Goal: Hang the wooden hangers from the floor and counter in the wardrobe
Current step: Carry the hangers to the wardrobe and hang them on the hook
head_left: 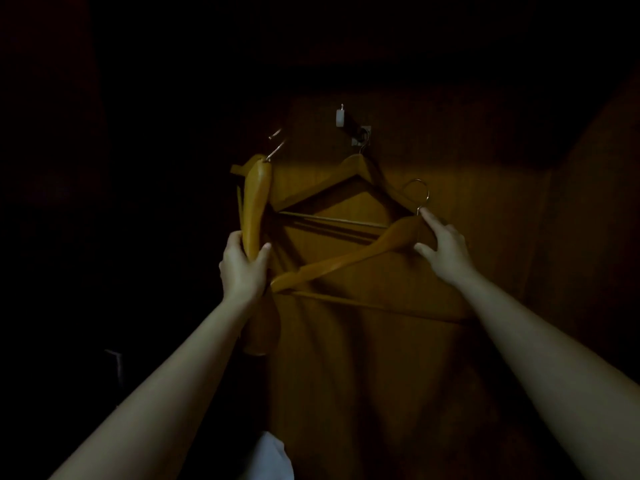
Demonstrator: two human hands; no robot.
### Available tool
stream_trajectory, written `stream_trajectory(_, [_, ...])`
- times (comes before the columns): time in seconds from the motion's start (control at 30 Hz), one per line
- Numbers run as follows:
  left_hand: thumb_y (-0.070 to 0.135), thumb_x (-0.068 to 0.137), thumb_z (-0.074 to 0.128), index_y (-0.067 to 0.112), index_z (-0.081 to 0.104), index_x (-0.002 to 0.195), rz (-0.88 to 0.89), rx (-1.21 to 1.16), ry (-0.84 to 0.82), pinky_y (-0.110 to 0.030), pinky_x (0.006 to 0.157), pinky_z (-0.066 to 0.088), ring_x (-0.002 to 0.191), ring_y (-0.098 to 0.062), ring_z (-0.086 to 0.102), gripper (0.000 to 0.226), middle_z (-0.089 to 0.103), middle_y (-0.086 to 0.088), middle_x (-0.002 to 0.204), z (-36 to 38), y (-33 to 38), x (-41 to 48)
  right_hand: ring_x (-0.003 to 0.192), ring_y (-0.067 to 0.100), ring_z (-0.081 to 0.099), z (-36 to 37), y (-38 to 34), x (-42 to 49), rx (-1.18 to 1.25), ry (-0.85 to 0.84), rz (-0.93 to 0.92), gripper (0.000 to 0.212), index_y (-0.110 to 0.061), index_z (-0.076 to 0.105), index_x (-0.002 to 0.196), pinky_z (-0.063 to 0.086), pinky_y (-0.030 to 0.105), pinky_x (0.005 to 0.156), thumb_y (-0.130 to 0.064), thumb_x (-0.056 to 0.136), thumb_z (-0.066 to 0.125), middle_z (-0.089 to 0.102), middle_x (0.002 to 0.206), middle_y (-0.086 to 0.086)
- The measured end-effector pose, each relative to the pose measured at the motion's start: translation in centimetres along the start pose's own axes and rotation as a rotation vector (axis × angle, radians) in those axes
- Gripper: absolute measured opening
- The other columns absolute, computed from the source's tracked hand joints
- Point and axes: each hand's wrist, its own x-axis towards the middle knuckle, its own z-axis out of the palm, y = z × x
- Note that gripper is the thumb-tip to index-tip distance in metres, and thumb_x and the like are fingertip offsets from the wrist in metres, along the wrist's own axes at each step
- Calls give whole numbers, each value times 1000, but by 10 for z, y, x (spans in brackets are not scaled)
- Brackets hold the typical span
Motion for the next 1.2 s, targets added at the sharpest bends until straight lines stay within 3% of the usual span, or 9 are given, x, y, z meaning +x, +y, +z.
stream_trajectory(0.1, [29, 89, 59, 9, 52, 115, -8, -27, 69, -37, 76, 51, 87, -25, 64, 33, 64, -8, 93, 9, 6, 7, 122, 39, 44, -7, 0, 17, -10, 53, 37, 68, -31, 23, 147, 36, 48, 102, -19, 90, 58, 45, 131, 23])
stream_trajectory(0.27, [28, 91, 56, 12, 49, 120, 29, -65, 105, -35, 78, 50, 87, -20, 61, 34, 62, -3, 94, 31, 10, 22, 121, 39, 45, -7, -8, 47, -65, 120, 75, 68, -32, 23, 146, 39, 47, 98, -20, 90, 59, 46, 130, 21])
stream_trajectory(0.47, [20, 90, 59, 13, 42, 126, 133, -157, 28, -24, 76, 50, 82, -10, 60, 41, 56, 1, 102, 63, 11, 55, 120, 39, 45, 7, -21, 80, -116, 164, 111, 67, -33, 22, 146, 43, 47, 91, -21, 91, 58, 44, 131, 19])
stream_trajectory(0.6, [20, 90, 58, 20, 33, 133, 170, -176, -59, -27, 80, 48, 98, -17, 59, 50, 54, -3, 115, 89, 7, 82, 120, 39, 46, 14, -27, 107, -143, 191, 127, 67, -33, 22, 146, 45, 46, 89, -22, 91, 57, 44, 130, 19])
stream_trajectory(0.73, [18, 92, 54, 26, 19, 147, 225, -164, -85, -35, 97, 43, 118, -20, 51, 66, 46, -4, 134, 111, 1, 107, 121, 38, 45, 21, -32, 132, -184, 219, 125, 67, -34, 20, 146, 45, 45, 88, -24, 91, 57, 44, 131, 18])
stream_trajectory(0.83, [14, 93, 52, 29, 12, 149, 241, -159, -87, -35, 101, 38, 127, -24, 45, 70, 44, -6, 140, 126, -8, 123, 121, 38, 44, 24, -35, 149, -226, 231, 123, 67, -35, 20, 146, 45, 46, 89, -25, 91, 57, 44, 131, 17])
stream_trajectory(0.97, [16, 92, 52, 40, 6, 146, 267, -138, -50, -54, 111, 31, 134, -27, 39, 75, 43, -5, 144, 144, -21, 140, 122, 38, 44, 28, -39, 164, -256, 238, 121, 68, -35, 19, 146, 45, 47, 89, -25, 91, 57, 43, 132, 17])
stream_trajectory(1.1, [16, 93, 51, 25, 12, 149, 274, -53, 3, -51, 118, 3, 146, -21, 13, 68, 30, -5, 152, 159, -19, 146, 123, 38, 43, 37, -46, 172, -252, 248, 114, 67, -34, 19, 146, 45, 46, 88, -24, 91, 57, 42, 133, 16])
stream_trajectory(1.2, [16, 93, 51, 24, 13, 148, 278, -6, 39, -52, 115, -6, 147, -17, 7, 68, 35, -4, 150, 167, -15, 148, 124, 36, 42, 41, -51, 179, -257, 253, 106, 68, -34, 19, 146, 46, 45, 89, -24, 91, 56, 42, 135, 15])
